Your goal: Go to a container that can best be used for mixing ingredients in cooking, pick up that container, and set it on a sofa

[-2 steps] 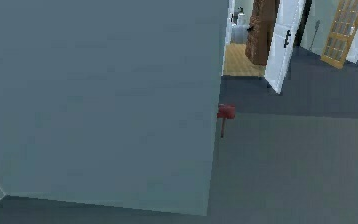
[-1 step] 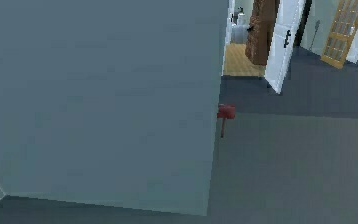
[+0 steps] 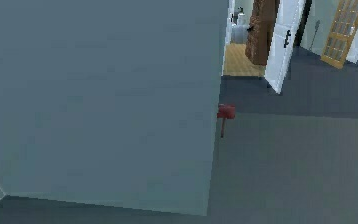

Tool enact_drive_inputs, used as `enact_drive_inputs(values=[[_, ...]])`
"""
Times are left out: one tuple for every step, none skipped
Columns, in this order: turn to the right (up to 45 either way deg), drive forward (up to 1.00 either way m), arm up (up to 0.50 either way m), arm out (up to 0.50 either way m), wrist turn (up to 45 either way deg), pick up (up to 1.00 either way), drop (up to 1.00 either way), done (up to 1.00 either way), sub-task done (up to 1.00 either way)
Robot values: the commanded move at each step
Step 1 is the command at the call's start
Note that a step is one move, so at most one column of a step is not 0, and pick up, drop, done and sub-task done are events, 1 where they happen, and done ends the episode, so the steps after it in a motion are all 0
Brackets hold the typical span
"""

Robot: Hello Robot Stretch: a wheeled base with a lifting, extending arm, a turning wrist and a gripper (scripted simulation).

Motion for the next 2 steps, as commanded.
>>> enact_drive_inputs(values=[[0.0, 0.0, 0.0, -0.08, 0.0, 0.0, 0.0, 0.0, 0.0], [0.0, 0.0, 0.0, 0.0, 0.0, 0.0, 0.0, 1.0, 0.0]])
